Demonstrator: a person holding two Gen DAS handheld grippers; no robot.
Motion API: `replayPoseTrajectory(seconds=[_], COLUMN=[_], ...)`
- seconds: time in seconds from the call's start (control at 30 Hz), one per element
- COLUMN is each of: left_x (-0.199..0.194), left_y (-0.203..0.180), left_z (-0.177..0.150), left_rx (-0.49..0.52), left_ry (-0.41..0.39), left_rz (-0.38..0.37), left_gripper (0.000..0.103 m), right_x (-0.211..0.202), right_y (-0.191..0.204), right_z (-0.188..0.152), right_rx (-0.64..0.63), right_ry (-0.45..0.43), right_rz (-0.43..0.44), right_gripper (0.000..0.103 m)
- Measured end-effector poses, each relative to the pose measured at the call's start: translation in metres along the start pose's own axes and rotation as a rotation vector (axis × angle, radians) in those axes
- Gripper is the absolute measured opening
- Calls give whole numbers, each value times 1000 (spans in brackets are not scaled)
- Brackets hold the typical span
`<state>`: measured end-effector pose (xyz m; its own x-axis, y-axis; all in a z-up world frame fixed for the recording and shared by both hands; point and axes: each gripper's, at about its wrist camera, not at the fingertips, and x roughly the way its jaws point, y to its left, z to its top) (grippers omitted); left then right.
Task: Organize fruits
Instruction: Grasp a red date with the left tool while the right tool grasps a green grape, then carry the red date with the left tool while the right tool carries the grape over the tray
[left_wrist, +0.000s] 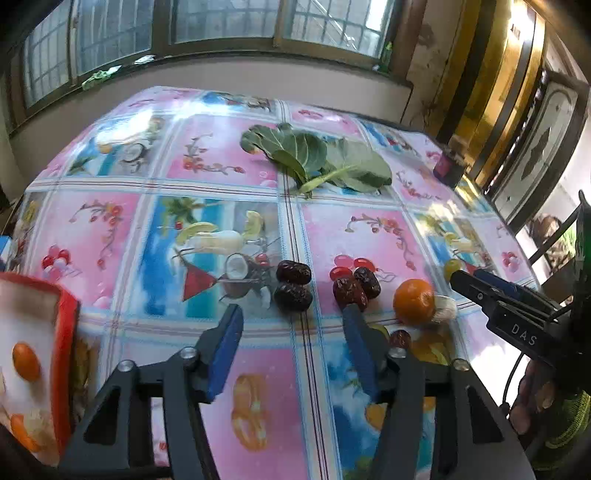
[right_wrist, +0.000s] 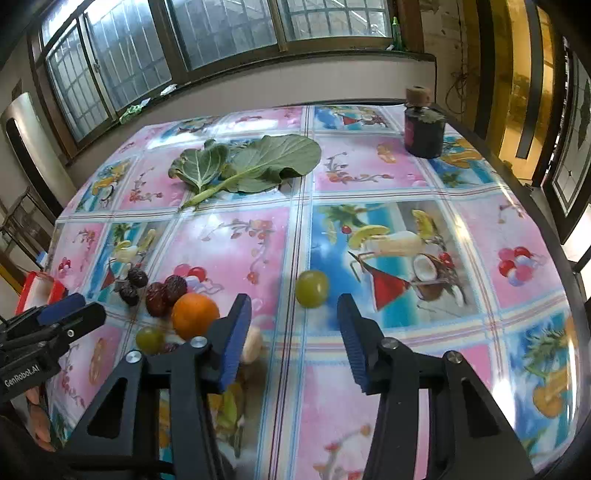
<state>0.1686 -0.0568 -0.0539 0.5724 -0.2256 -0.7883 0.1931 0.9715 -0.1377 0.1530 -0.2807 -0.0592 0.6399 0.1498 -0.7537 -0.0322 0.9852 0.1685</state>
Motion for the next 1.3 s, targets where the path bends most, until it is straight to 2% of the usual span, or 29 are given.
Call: replayPoseTrajectory(seconds=[0.13,0.33,0.4,0.47,0.53,0.63,0.73,0.87,1.0,1.23,1.3], left_x=[20,30,33,36,37,36,23,-13,-48,-101,-112], left_y=[0,-1,-3,-4,-3,-1,1,4,9,28,33], left_z=[1,3,5,7,7,7,3,-6,-23,-50,-56], left_rx=[14,31,41,53,57,51,33,15,10,-45,-48], left_ry=[40,20,12,3,1,4,-5,-46,-67,-119,-133], left_rz=[-10,9,14,30,27,12,-23,-48,36,98,139], left_gripper=[37,34,34,26,26,26,26,26,26,26,26], right_x=[15,23,26,27,27,24,12,-13,-36,-71,-77], right_y=[-1,-4,-5,-5,-7,-6,0,11,29,79,92], right_z=[2,4,6,8,9,8,4,-8,-22,-43,-46], right_rx=[-1,-9,-9,-11,-11,-12,-24,-29,-40,-97,-113], right_ry=[28,31,33,32,25,26,14,-10,-28,-44,-47], right_rz=[-7,-41,-50,-65,-72,-54,-40,6,68,194,216], right_gripper=[41,41,38,31,24,24,24,24,24,24,24])
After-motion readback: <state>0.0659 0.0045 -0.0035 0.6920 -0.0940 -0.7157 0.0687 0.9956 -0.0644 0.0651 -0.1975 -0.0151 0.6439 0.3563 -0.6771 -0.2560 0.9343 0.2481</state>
